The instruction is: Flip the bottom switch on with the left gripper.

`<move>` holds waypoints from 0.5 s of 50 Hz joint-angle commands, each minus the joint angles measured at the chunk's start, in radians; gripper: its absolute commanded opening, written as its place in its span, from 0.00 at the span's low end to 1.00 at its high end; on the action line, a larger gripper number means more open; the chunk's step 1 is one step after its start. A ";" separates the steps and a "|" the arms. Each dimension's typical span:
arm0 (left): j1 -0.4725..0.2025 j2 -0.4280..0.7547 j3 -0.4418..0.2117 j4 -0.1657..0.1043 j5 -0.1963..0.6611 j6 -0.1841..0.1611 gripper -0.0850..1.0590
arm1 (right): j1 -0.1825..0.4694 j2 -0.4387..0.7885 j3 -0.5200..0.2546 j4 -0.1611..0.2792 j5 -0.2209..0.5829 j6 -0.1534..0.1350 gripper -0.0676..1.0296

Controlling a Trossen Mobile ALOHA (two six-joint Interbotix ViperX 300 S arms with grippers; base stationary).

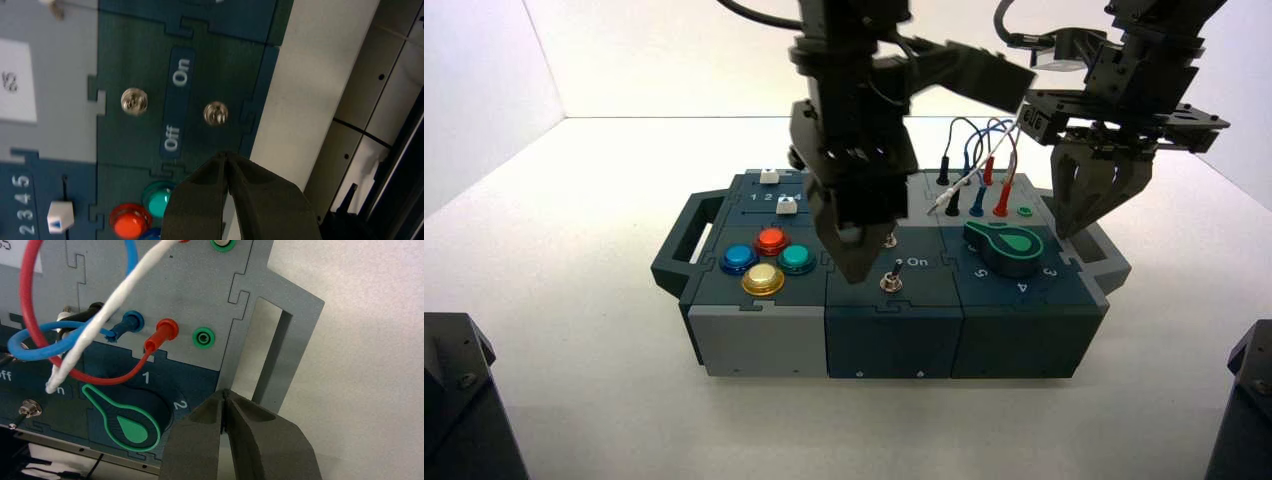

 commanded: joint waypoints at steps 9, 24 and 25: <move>0.012 -0.078 0.029 -0.002 -0.005 -0.003 0.05 | 0.000 -0.018 -0.020 0.006 -0.003 -0.003 0.04; 0.012 -0.114 0.035 -0.003 -0.003 -0.015 0.05 | 0.000 -0.008 -0.021 0.008 -0.003 -0.005 0.04; 0.012 -0.117 0.035 -0.003 -0.005 -0.017 0.05 | 0.000 -0.006 -0.021 0.008 -0.005 -0.005 0.04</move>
